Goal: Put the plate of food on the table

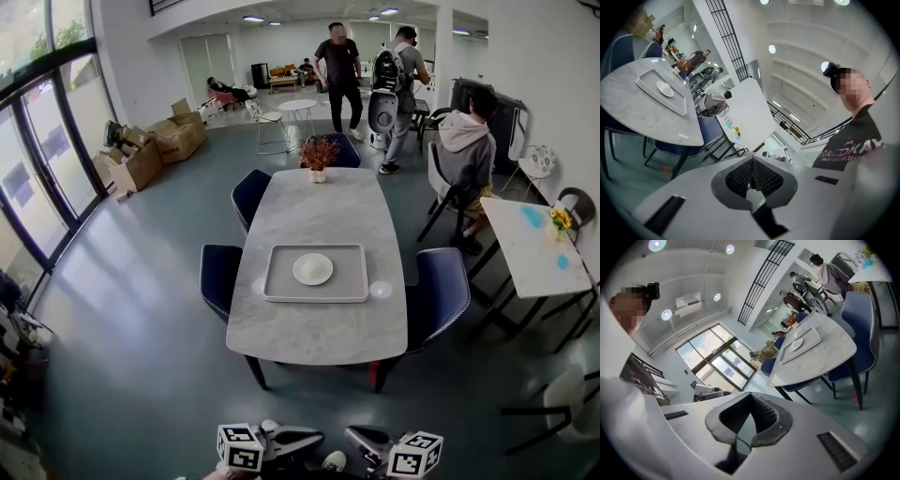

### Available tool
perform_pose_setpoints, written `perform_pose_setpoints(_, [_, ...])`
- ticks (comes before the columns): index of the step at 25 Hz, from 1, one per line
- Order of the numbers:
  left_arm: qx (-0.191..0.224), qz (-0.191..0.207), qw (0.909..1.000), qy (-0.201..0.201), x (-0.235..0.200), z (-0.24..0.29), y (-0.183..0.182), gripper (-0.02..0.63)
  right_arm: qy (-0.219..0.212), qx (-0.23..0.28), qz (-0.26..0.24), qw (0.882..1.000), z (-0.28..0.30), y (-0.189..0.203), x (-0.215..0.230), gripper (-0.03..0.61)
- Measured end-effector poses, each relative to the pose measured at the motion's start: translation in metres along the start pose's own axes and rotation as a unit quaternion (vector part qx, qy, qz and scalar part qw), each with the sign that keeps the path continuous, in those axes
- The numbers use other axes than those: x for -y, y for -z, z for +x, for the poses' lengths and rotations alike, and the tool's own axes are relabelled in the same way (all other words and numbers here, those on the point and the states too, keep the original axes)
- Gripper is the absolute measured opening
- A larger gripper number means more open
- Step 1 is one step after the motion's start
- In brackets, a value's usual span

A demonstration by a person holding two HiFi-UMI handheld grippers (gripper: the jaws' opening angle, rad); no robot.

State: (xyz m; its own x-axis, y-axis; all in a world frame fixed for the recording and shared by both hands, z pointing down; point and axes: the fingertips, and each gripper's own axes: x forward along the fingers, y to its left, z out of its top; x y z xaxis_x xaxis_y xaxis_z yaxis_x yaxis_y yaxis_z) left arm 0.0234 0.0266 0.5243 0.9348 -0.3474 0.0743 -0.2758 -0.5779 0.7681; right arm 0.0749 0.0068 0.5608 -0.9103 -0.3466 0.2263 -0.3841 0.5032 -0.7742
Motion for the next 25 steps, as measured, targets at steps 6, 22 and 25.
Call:
perform_pose_setpoints(6, [0.005,0.003,1.0,-0.002,-0.002,-0.003,-0.001,0.008,-0.009,0.0,-0.001,1.0,0.0,0.004,-0.003,0.011])
perform_pose_setpoints(22, [0.01,0.004,0.9999,-0.009,-0.003,-0.011,0.003,0.008,-0.003,-0.004,-0.009,1.0,0.005,0.008,-0.011,0.011])
perform_pose_setpoints(25, [0.012,-0.005,0.9999,-0.008,-0.003,-0.016,0.003,0.008,0.0,-0.003,-0.009,1.0,0.006,0.011,-0.011,0.011])
